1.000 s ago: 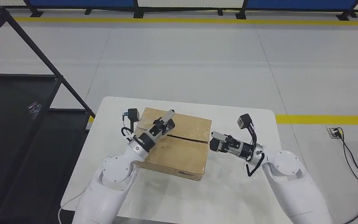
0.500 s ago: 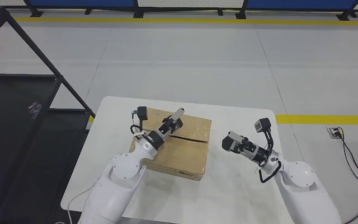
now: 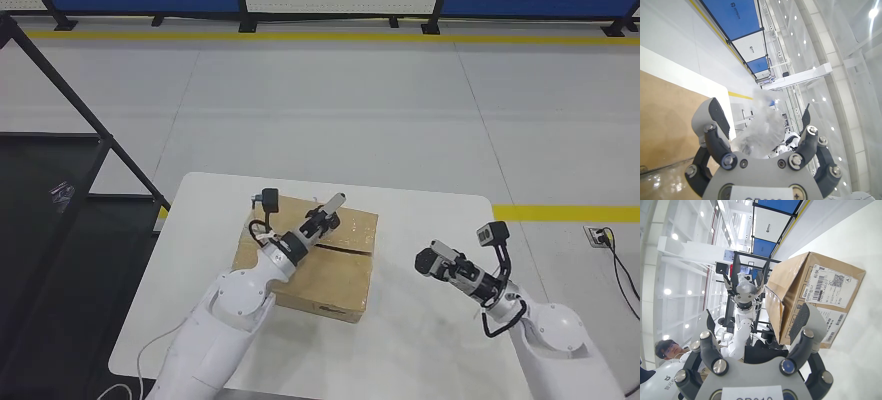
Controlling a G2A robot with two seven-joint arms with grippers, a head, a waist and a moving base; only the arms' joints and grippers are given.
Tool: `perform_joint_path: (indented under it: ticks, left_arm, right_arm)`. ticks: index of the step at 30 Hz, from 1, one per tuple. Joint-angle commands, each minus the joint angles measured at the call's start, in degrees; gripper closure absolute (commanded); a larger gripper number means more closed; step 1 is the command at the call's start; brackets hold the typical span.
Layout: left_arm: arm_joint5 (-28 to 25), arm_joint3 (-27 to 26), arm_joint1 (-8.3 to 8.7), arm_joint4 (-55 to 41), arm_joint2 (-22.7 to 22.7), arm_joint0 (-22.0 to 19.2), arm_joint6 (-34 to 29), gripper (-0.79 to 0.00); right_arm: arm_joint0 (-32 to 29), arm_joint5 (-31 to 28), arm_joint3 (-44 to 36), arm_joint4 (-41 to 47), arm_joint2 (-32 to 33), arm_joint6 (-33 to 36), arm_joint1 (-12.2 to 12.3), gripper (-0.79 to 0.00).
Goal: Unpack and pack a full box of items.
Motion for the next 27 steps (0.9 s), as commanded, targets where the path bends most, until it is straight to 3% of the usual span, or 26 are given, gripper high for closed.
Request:
perform_joint_path:
  ticks: [1,19,27]
  left_arm:
    - [0.02,0.67,-0.24,0.12,0.48,-0.41,0.14,-0.785]
    - [-1.07,5.78,-2.66,1.18,4.00,-3.25,1.22,-0.785]
    - [-2.22,-0.04,-2.16,1.95,0.51,-1.02,0.74,-0.785]
  right_arm:
    - [-0.07,-0.07,0.12,0.14,0.13,0.06,0.06,-0.785]
    - [0.32,-1.70,3.09,1.91,0.18,1.27,0.45,-0.785]
    - [1.09,-1.64,2.53,1.70,0.13,1.41,0.63,-0.785]
